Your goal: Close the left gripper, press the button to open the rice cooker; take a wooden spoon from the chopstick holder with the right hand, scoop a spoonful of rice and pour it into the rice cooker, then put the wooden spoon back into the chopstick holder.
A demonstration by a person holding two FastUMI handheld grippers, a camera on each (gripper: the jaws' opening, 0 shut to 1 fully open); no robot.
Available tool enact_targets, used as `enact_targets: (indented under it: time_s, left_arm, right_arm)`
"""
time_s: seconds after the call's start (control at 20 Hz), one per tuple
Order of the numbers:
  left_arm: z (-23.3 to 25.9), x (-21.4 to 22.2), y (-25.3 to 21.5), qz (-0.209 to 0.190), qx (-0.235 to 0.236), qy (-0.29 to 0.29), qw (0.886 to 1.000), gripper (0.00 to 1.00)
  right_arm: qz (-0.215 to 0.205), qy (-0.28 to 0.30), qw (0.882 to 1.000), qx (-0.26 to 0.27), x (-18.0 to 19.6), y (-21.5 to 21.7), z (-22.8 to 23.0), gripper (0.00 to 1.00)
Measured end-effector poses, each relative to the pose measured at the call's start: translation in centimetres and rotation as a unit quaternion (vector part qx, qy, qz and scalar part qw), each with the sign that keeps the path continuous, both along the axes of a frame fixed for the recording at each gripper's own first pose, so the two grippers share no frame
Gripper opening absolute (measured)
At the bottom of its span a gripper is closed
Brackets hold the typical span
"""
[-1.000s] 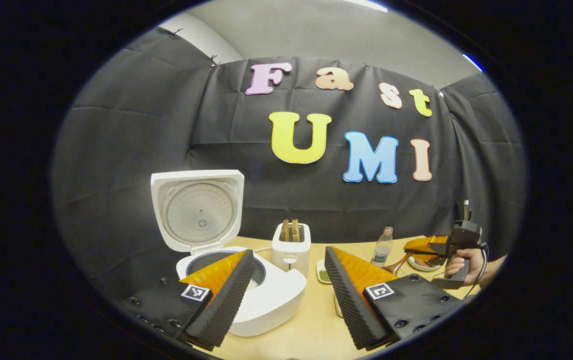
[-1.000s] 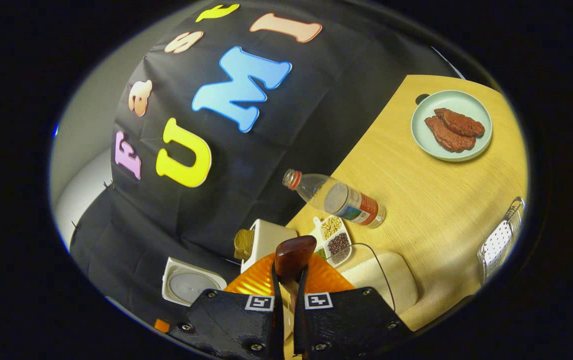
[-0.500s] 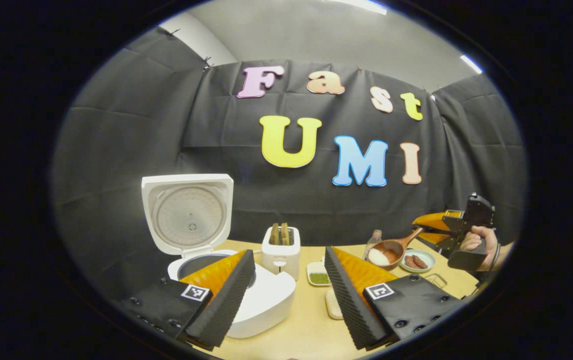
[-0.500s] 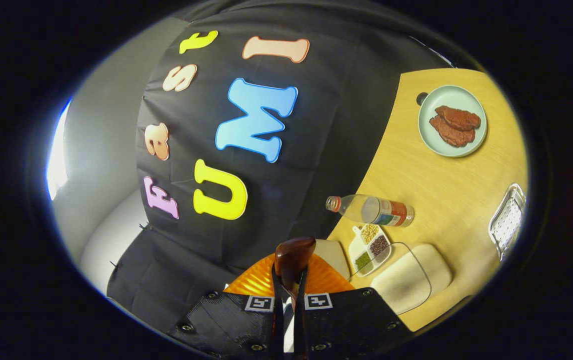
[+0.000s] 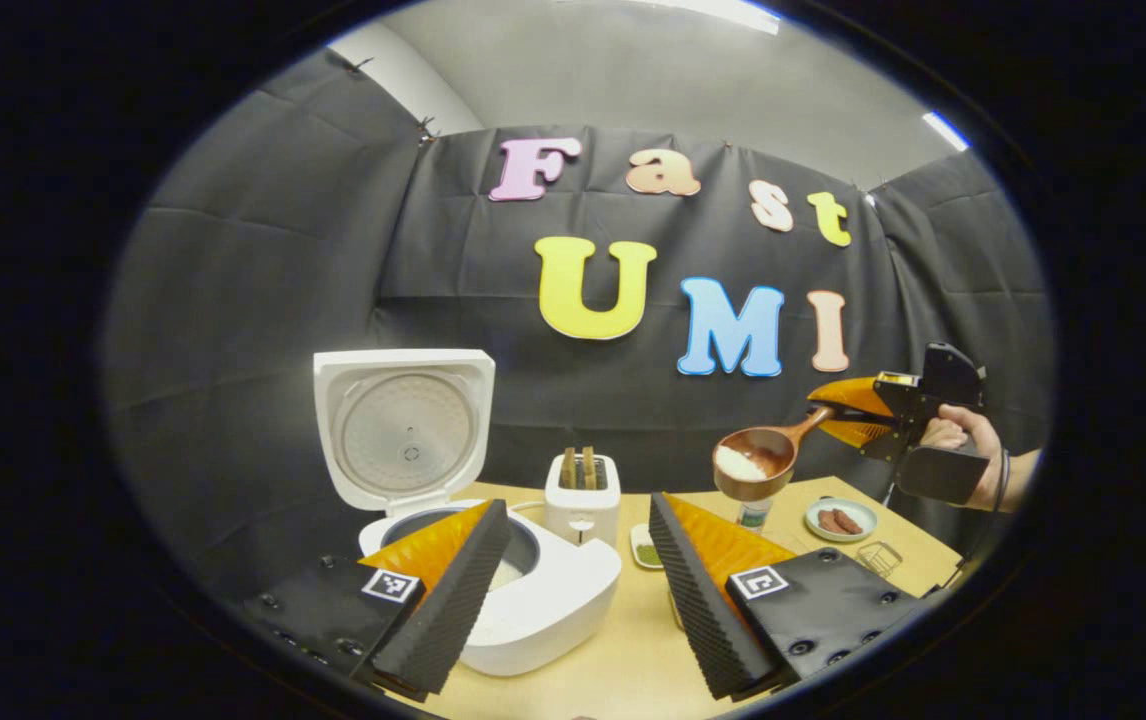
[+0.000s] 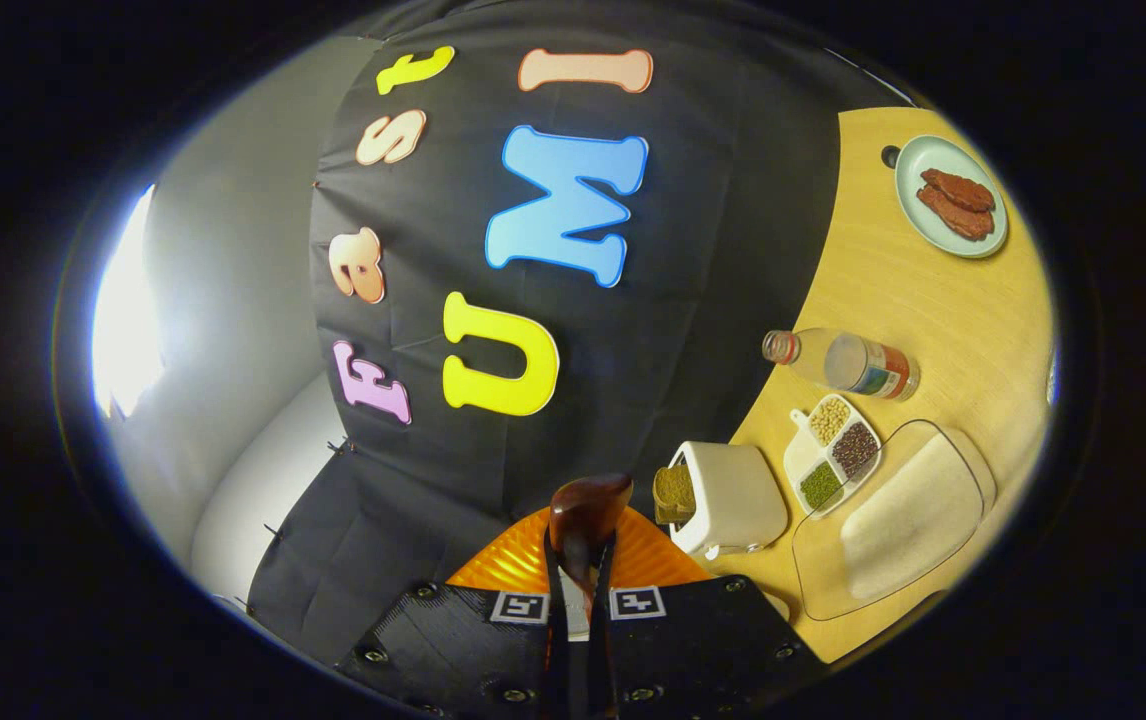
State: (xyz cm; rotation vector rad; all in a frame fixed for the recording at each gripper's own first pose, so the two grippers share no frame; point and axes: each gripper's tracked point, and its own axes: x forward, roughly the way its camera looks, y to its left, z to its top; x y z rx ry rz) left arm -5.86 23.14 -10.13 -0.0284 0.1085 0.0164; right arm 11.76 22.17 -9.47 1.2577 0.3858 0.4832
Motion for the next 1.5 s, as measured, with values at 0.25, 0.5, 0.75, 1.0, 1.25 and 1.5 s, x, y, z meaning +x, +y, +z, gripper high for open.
enact_targets:
  time_s: [0.25,0.5,0.75,1.0,1.25,1.5]
  left_arm:
    - [-0.5,-1.0,3.0,0.018,-0.009,0.000,1.000,0.97]
    - [-1.2,-1.7,5.1,0.029,-0.010,0.004,1.000,0.97]
    - [-2.0,-1.8,6.8,0.038,-0.017,0.008,0.999,0.97]
    - [-2.7,-2.2,8.1,0.047,-0.019,0.015,0.999,0.97]
    - [-3.1,-2.9,9.1,0.063,-0.031,0.017,0.997,0.97]
    - [-3.8,-3.6,9.3,0.072,-0.039,0.019,0.996,0.97]
  right_arm:
    - [0.029,0.003,1.000,0.000,0.5,4.4,-0.3,0.08]
    - [0.048,0.017,0.998,0.021,1.8,8.6,-0.8,0.08]
    - [0.071,0.017,0.997,0.004,3.0,12.9,-1.4,0.07]
    - [0.098,0.012,0.994,-0.040,4.1,17.2,-2.9,0.08]
    - [0.123,0.008,0.989,-0.076,5.0,21.1,-4.3,0.07]
    - [0.154,-0.015,0.977,-0.148,5.2,24.6,-6.1,0.07]
